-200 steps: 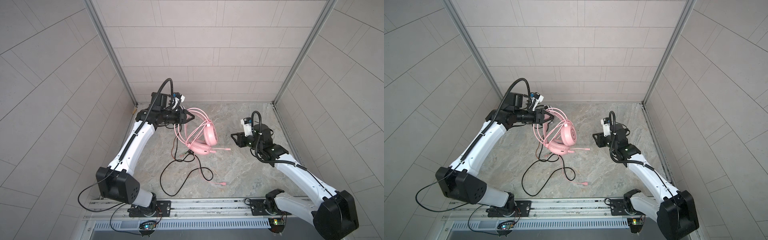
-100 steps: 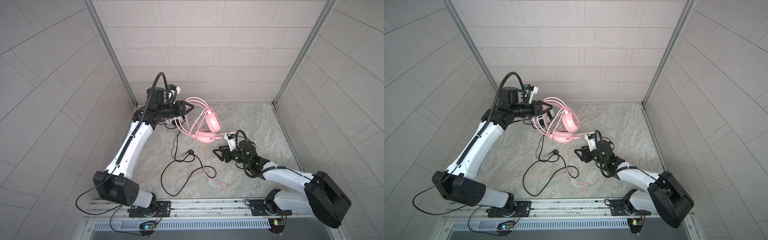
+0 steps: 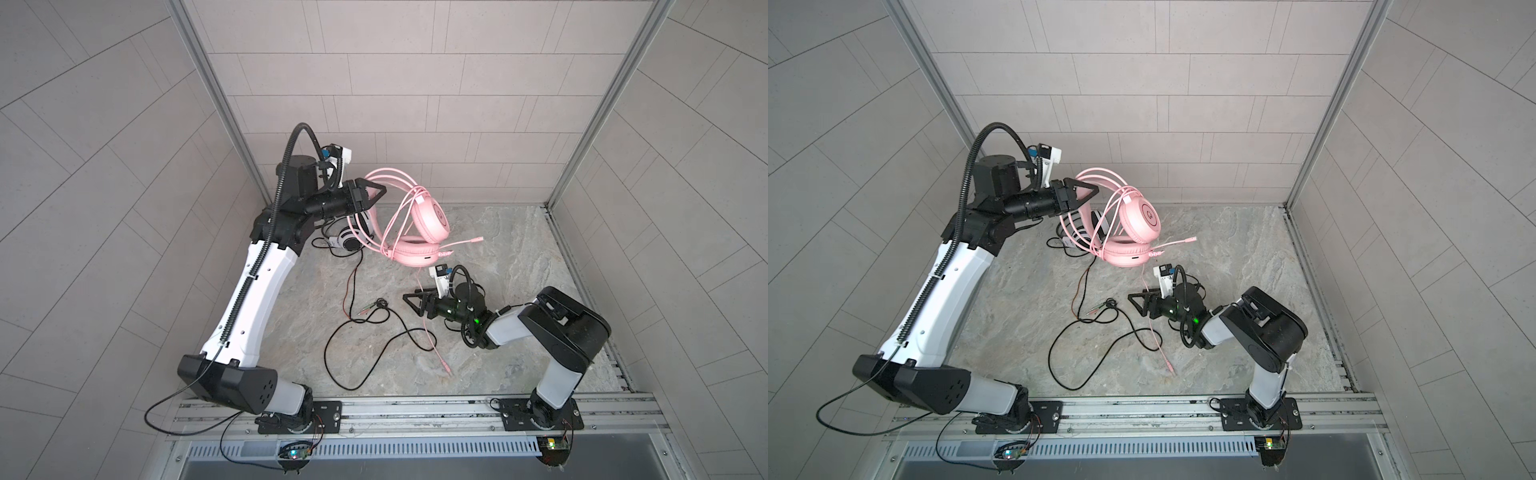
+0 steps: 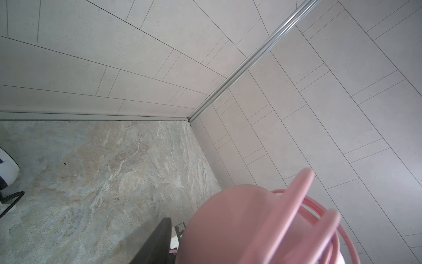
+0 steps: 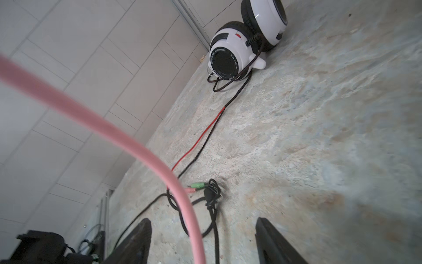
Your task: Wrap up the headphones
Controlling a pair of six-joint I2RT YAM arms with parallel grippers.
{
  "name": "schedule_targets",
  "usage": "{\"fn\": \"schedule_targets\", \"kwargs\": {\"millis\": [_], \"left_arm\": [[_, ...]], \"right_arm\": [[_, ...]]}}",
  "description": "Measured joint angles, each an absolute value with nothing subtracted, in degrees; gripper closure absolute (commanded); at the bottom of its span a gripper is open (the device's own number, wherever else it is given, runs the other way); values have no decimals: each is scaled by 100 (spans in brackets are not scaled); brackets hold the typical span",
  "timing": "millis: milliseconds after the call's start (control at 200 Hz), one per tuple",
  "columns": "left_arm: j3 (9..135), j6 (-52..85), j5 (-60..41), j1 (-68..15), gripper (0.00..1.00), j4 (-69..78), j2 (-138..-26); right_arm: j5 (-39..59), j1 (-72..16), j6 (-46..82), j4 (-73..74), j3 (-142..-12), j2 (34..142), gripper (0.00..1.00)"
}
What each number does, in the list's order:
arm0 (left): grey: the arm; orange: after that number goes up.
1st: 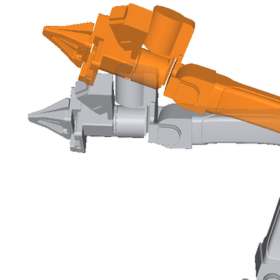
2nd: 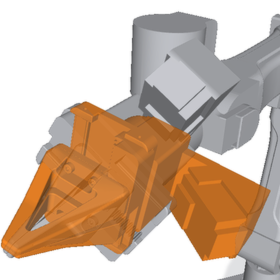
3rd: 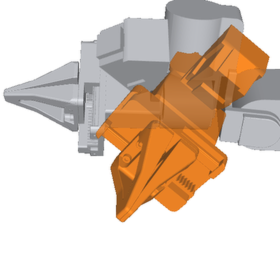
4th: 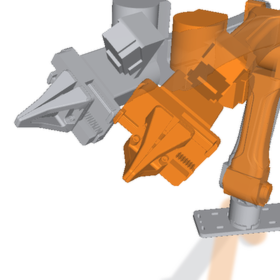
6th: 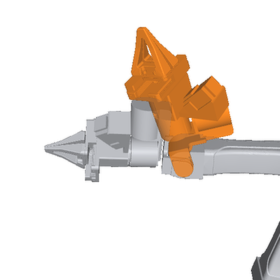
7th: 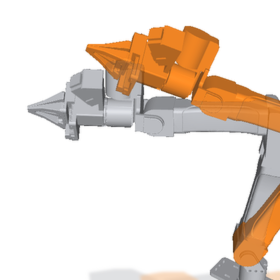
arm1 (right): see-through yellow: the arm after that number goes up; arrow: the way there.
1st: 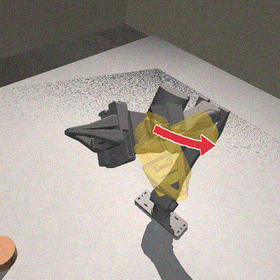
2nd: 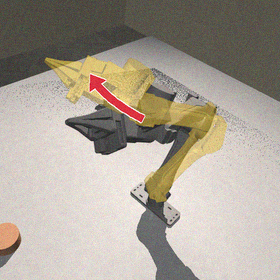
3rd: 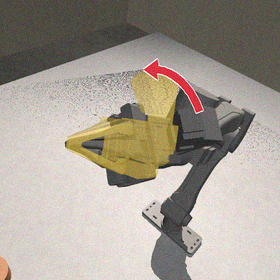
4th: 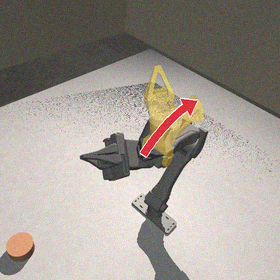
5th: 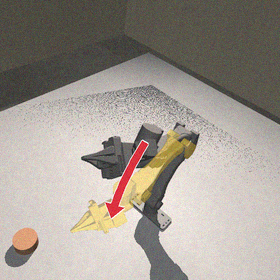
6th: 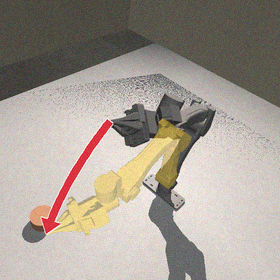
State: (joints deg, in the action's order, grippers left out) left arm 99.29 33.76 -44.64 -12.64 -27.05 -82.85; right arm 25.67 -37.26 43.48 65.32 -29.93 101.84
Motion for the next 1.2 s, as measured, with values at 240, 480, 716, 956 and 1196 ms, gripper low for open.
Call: {"fn": "schedule_targets", "kwargs": {"millis": [240,480,716,956,1196], "left_arm": [[9931,3437,-4449,-1149,100,-2707,-8326],[9931,3603,-4447,-864,100,-2591,-8394],[9929,3717,-4466,-742,100,-2458,-8394],[9852,4023,-4593,-738,100,-2137,-8394],[9741,4348,-4748,-729,100,-1806,-8394]], "right_arm": [[2644,-3743,4506,6829,-2812,9981,93],[2613,-3229,4224,5688,-2246,8012,99],[1874,-2873,3319,3085,-2596,5551,100],[1450,-2283,2823,1610,-2934,5083,100],[1323,-2141,2744,661,-3203,6276,100]]}}
